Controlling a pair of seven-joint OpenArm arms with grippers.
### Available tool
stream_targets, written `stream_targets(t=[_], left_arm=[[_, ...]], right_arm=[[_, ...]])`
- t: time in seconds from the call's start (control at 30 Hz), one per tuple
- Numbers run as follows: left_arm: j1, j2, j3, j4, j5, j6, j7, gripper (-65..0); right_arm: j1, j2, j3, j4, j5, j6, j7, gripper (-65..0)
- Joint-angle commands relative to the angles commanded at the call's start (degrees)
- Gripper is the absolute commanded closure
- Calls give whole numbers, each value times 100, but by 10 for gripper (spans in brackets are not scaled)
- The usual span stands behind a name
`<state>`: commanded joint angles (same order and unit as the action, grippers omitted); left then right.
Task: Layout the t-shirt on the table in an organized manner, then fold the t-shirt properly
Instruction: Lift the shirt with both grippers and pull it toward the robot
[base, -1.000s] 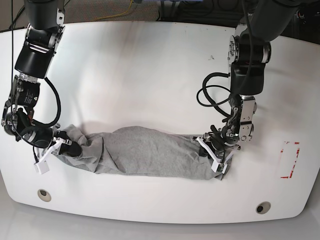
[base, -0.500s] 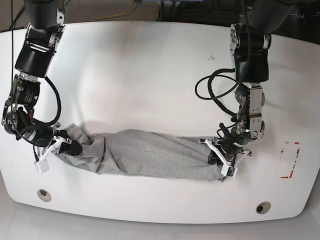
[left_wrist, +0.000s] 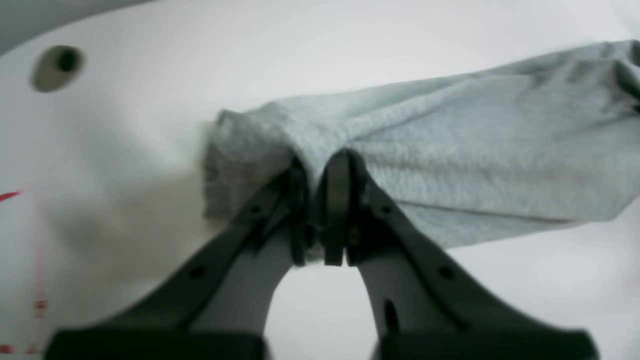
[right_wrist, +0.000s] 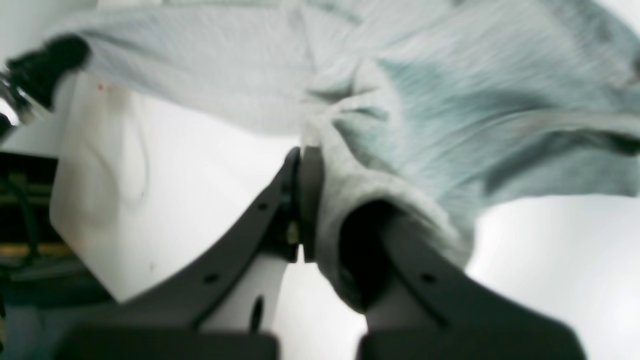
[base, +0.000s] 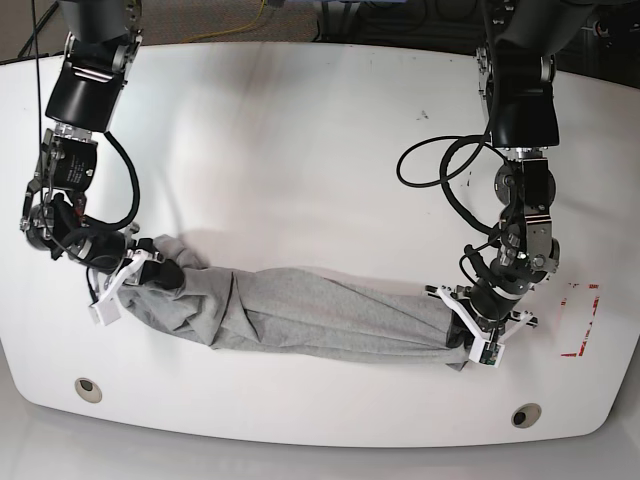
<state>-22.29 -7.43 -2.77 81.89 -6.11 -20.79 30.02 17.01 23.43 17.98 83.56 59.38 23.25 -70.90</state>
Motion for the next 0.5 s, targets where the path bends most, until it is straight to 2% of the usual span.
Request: stream_targets(t=[0.13, 0.37, 0.5], left_arm=[[26, -211, 0, 246, -18, 0, 202, -29], [79, -308, -97, 809, 9, 0, 211, -29], [132, -360, -316, 888, 0, 0, 211, -29]], right_arm=[[-114, -211, -9, 0, 0, 0, 0, 0], [-325, -299, -9, 88, 0, 0, 0, 0], [-387, -475, -9, 141, -9, 0, 0, 0]])
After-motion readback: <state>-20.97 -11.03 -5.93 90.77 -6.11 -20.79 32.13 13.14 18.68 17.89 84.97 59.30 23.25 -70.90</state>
